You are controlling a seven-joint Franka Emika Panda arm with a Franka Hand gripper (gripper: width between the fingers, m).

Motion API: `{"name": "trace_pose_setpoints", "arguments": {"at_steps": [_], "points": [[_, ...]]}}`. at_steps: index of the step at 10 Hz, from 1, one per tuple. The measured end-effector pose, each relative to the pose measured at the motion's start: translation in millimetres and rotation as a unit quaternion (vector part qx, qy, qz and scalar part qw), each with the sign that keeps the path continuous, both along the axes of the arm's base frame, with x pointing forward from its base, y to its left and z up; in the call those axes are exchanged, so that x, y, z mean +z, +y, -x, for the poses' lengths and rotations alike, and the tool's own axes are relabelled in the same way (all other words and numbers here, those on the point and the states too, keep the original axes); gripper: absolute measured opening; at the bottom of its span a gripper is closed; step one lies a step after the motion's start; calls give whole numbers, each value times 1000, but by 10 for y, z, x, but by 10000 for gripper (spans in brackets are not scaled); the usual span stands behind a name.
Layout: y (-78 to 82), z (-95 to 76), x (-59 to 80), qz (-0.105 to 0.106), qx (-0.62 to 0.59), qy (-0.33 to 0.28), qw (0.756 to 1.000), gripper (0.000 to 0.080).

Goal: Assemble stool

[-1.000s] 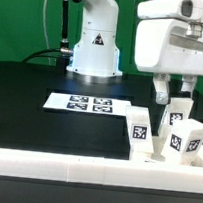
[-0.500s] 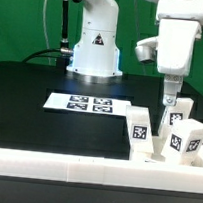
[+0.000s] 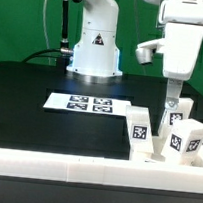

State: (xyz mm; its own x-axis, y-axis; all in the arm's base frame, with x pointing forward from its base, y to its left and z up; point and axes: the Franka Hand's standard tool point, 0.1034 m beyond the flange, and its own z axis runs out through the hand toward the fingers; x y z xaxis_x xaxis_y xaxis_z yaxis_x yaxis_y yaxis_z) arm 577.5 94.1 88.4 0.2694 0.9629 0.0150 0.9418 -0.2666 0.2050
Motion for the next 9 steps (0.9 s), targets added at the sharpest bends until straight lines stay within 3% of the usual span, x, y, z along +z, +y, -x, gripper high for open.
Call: {"name": "trace_pose_setpoints", "arguments": {"at_steps": [1,2,4,5,6,7,9], "points": [[-35,-1,-11,1,-2,1,1000,548],[-78,-7,-13,1,-3,1,1000,548],[-83,-7,-14,1,-6,1,1000,161],[-86,-7,-14,1,-8,1,1000,161],[-87,-7,-14,-2,-22,0,1000,53],[-90,-8,-14,-2,-22,0,1000,17],[-91,-8,-14,-11,-66,-2,998,3]]}}
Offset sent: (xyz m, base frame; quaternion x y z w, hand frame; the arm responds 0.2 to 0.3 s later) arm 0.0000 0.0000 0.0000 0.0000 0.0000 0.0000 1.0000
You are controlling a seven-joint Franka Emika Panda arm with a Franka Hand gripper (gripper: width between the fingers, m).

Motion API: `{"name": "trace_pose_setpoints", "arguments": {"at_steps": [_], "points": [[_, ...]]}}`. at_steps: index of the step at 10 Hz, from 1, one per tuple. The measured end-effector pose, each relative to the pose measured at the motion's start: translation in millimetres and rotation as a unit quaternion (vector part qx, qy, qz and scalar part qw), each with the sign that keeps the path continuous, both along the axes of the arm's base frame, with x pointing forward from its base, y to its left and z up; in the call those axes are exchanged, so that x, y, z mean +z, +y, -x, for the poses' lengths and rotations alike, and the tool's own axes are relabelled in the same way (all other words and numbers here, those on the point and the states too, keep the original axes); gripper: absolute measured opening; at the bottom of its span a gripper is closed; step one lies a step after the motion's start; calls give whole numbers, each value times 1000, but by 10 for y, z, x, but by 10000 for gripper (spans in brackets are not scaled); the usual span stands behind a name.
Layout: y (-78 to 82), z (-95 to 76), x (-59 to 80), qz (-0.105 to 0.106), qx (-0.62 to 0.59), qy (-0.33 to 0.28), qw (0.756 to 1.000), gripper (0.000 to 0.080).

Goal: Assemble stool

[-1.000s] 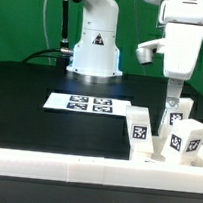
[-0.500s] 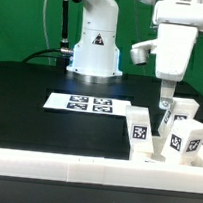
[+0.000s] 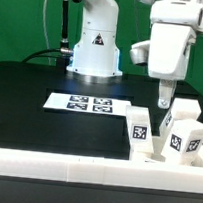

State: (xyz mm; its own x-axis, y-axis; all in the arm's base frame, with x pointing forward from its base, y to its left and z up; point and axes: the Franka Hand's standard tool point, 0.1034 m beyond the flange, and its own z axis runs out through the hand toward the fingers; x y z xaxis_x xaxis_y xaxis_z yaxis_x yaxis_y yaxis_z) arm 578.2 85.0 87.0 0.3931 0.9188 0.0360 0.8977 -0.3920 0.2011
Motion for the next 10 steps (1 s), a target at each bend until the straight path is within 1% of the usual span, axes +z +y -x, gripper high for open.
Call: {"name": "trace_pose_setpoints", "arguments": {"at_steps": [4,5,6,7,8,9,10], "points": [[30,16,-5,0,-2,5,1000,1],[36,7,2,0,0,4,1000,91],[41,-4,11,0,1,2,1000,266],[35,-3,8,0,0,3,1000,266],[31,-4,8,0,0,3,1000,465],[32,-4,8,0,-1,3,1000,583],[67,0,8,-3,-12,2,1000,583]]}}
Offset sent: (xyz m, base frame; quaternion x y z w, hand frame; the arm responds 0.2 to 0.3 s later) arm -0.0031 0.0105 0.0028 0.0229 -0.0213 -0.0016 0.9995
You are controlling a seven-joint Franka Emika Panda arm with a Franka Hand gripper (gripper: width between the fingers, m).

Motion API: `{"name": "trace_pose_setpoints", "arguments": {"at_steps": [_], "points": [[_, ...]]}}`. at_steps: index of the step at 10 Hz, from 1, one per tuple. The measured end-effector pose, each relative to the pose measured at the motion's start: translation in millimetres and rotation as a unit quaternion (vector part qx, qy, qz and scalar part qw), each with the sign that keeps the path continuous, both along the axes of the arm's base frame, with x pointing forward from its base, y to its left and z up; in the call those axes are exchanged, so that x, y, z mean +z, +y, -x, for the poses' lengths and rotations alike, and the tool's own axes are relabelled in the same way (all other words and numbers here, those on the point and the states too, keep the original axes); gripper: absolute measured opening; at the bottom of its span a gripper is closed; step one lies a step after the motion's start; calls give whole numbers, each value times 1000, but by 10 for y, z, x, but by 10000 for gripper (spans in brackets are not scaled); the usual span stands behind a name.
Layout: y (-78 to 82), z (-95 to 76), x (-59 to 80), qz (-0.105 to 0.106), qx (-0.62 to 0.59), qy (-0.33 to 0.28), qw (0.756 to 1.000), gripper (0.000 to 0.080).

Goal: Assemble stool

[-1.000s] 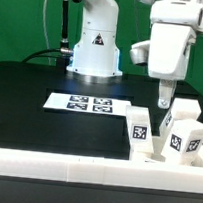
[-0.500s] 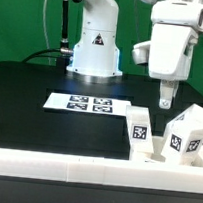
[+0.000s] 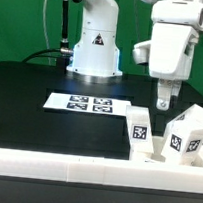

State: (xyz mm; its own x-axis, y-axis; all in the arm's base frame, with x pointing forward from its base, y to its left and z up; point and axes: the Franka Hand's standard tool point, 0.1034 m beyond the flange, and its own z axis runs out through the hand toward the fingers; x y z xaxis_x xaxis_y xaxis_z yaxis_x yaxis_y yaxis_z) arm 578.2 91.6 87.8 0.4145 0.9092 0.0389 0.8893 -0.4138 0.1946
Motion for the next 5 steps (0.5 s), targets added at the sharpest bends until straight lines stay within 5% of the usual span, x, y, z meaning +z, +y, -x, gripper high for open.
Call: {"name": "trace_pose_setpoints", "arguments": {"at_steps": [1,5], "points": [[74,-14,20,-2,-6,3,1000,637],[381,-336,97,-1,-14,18,1000,649]]}}
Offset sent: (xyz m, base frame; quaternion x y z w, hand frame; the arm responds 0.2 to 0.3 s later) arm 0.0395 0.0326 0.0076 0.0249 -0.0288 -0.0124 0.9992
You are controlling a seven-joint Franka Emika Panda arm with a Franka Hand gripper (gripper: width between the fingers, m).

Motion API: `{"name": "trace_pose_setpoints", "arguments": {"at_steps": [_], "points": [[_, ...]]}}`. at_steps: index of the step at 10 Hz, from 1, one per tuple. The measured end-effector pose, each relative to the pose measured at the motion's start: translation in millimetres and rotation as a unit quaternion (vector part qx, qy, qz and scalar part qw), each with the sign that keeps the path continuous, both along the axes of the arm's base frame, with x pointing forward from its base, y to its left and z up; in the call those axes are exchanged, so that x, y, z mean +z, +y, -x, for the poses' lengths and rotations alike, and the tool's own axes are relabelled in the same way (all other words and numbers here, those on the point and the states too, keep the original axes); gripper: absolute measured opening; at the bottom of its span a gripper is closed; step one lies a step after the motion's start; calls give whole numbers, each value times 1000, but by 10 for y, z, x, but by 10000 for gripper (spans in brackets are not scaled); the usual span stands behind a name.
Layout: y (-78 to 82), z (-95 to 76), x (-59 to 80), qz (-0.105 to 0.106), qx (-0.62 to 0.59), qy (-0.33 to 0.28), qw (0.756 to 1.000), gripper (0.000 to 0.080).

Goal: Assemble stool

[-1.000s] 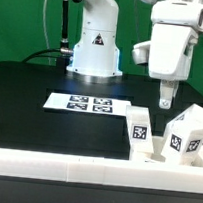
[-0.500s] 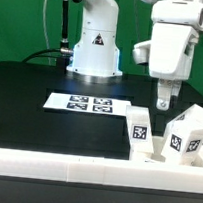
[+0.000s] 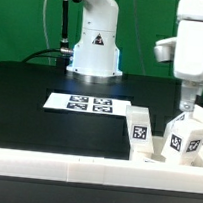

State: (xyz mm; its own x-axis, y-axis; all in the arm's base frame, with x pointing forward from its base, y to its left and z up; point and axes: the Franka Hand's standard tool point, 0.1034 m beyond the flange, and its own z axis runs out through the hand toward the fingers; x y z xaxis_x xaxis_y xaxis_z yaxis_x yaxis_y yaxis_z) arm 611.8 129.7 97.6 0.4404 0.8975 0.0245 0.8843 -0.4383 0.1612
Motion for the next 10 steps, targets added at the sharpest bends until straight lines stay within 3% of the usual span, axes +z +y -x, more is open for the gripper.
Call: {"name": "trace_pose_setpoints", "arguments": {"at_steps": [9,10], "points": [[-117,1,-73,2,-10,5,1000,649],[-118,1,-72,2,-10,5,1000,556]]}}
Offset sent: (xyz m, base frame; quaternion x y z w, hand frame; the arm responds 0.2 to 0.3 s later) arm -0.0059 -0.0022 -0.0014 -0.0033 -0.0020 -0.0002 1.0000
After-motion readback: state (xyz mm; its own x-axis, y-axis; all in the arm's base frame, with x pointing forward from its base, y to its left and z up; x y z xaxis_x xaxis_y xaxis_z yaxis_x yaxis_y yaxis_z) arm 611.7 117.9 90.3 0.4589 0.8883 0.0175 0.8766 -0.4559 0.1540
